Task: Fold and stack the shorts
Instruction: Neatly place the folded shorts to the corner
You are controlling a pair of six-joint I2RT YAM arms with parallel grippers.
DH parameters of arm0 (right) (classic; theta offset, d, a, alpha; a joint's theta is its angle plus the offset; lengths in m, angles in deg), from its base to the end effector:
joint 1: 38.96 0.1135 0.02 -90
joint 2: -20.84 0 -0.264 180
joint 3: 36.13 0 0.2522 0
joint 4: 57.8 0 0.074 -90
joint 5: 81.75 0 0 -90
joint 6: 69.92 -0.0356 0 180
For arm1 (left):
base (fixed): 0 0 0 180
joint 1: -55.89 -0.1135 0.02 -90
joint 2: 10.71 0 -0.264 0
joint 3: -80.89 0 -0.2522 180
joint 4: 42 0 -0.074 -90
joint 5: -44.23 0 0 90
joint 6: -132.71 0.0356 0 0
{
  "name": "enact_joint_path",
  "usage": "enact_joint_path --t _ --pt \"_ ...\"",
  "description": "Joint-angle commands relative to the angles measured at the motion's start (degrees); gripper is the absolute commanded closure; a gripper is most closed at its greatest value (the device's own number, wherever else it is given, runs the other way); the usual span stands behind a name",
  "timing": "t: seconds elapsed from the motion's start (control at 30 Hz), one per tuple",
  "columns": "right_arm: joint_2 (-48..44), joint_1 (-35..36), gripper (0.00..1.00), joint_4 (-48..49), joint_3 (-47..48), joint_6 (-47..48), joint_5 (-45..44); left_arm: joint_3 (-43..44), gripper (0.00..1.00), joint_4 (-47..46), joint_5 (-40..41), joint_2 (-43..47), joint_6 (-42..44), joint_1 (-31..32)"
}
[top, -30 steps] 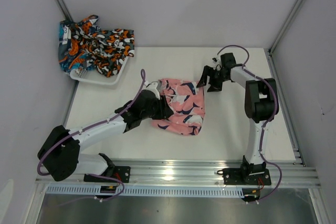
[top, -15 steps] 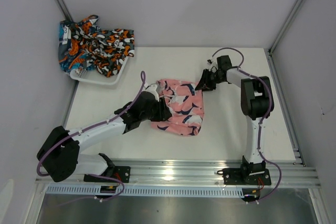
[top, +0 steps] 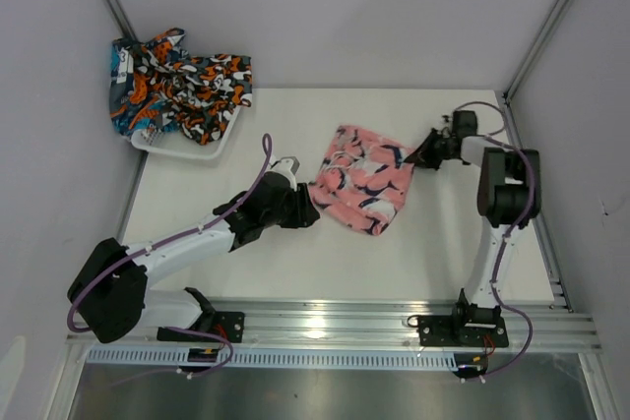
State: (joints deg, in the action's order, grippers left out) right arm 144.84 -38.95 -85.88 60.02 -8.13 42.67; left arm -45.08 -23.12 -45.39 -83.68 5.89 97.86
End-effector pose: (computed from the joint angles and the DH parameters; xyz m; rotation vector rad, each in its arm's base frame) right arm 0.4485 0.0202 0.1289 0.3865 2.5318 0.9564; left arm 0.1993 -0.1789 0.2169 0.1011 2.3334 -0.7199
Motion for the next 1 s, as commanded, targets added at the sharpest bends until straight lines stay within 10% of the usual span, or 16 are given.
enact_joint_path --t 0.0,0.2,0.23,0.27,0.33,0.7,0.97 --pt "-8.2 -11.3 1.0 8.2 -5.7 -10.3 -9.8 0.8 0.5 0.3 1.3 2.2 1.7 -0.2" --pt "-16.8 -17.8 0.84 10.0 -12.6 -17.2 -22.4 0.8 0.5 0.0 0.8 2.1 1.7 -0.2" --pt "-17.4 -19.2 0.71 9.2 -12.9 -19.1 -26.4 0.3 0.5 0.0 0.8 2.6 1.7 -0.2" --pt "-18.0 -19.9 0.28 9.7 -13.5 -19.9 -26.9 0.2 0.5 0.1 0.9 2.7 1.7 -0.2" --pt "-18.6 -20.2 0.03 7.8 -12.1 -19.7 -28.6 -0.5 0.5 0.1 1.5 3.2 1.8 -0.2" --pt "-31.9 -11.6 0.0 -11.2 -12.5 -10.1 -51.4 0.1 0.5 1.5 1.0 5.0 1.7 -0.2" --pt "-30.9 5.1 0.05 -11.1 -10.2 5.6 -45.8 0.2 0.49 2.3 0.8 5.6 1.8 -0.2"
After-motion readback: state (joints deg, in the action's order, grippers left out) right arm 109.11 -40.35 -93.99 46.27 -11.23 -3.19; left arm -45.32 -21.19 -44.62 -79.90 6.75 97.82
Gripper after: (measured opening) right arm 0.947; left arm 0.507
